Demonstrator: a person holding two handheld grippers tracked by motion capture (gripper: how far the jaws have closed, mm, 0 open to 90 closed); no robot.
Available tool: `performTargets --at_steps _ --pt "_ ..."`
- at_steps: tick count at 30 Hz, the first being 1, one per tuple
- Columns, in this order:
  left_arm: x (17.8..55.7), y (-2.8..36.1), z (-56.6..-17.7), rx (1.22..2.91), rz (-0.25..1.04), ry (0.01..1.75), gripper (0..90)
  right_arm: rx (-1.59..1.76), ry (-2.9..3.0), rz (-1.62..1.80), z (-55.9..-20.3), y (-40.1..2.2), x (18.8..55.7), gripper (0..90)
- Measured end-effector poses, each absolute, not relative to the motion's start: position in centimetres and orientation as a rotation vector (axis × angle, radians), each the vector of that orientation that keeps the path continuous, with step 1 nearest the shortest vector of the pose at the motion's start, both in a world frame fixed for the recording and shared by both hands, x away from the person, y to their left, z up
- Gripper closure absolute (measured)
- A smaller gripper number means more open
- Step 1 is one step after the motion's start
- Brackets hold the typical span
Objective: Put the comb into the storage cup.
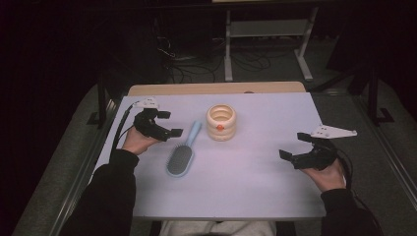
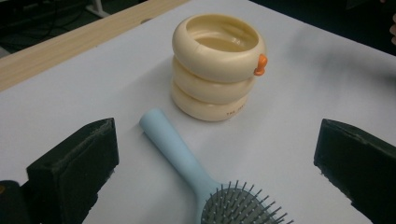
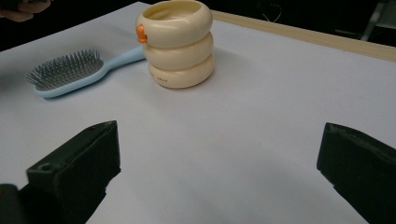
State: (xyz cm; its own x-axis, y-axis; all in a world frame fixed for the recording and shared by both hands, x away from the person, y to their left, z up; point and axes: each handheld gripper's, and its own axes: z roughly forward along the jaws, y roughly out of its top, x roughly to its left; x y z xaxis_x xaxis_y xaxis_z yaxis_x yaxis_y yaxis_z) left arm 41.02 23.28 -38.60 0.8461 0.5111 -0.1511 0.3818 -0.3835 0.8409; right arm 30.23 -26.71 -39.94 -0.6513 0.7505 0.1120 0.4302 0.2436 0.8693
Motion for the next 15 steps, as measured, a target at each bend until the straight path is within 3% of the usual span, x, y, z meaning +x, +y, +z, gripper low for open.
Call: performTargets --at_steps 15 --pt "42.5 21.0 -40.0 2.098 0.147 0.647 6.4 1.109 2.184 1.377 -40.0 -27.1 30.5 0.0"
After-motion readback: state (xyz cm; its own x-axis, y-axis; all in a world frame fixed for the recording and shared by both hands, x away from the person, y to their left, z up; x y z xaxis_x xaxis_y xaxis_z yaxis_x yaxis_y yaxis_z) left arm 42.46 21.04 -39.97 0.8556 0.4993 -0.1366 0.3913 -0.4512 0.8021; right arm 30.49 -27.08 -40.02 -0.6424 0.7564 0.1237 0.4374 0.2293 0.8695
